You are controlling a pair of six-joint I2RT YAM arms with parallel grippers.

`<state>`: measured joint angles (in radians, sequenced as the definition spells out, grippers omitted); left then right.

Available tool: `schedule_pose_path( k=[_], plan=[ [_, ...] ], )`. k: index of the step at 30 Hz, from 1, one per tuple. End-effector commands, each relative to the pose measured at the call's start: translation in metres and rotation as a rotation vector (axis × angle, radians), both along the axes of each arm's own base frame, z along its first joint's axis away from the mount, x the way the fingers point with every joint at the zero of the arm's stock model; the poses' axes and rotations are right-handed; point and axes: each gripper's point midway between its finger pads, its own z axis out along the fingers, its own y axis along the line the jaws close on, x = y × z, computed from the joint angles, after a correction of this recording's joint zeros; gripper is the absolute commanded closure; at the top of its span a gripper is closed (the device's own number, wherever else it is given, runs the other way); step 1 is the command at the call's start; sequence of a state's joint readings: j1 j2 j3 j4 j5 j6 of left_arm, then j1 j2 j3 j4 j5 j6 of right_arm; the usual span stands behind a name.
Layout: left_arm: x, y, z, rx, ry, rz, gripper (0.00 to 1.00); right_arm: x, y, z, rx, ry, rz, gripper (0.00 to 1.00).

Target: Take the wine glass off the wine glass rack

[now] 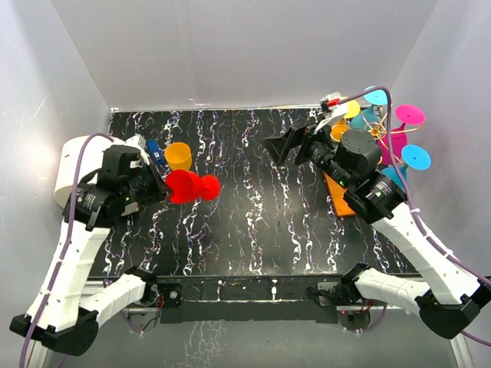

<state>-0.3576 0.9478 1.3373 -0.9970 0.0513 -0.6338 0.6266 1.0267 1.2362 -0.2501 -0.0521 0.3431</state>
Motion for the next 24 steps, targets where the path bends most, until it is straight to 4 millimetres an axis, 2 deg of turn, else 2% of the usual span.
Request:
schedule_pose_path(
  k=[1,5,10,14,18,24],
  plan=[
    [-0.009,0.048,-0.042,0.292,0.147,0.086,1.0,0.007,-0.022,0.027,0.045,-0.016,-0.133,0.02],
    [0.009,0.055,-0.055,0.374,0.16,0.106,1.0,0.004,-0.022,0.033,0.009,-0.027,-0.116,0.02],
    [0.027,0.058,-0.081,0.421,0.229,0.118,1.0,0.014,-0.047,0.035,0.013,0.032,-0.27,0.02],
    [0.04,0.07,-0.097,0.378,0.285,0.139,1.0,0.019,-0.06,0.033,-0.028,0.054,-0.35,0.02],
    [0.053,0.084,-0.104,0.348,0.303,0.169,1.0,0.018,-0.059,0.03,-0.112,0.033,-0.319,0.02],
    [0.068,0.088,-0.111,0.379,0.338,0.164,1.0,0.009,-0.05,0.029,-0.136,-0.041,-0.229,0.02]
  ],
)
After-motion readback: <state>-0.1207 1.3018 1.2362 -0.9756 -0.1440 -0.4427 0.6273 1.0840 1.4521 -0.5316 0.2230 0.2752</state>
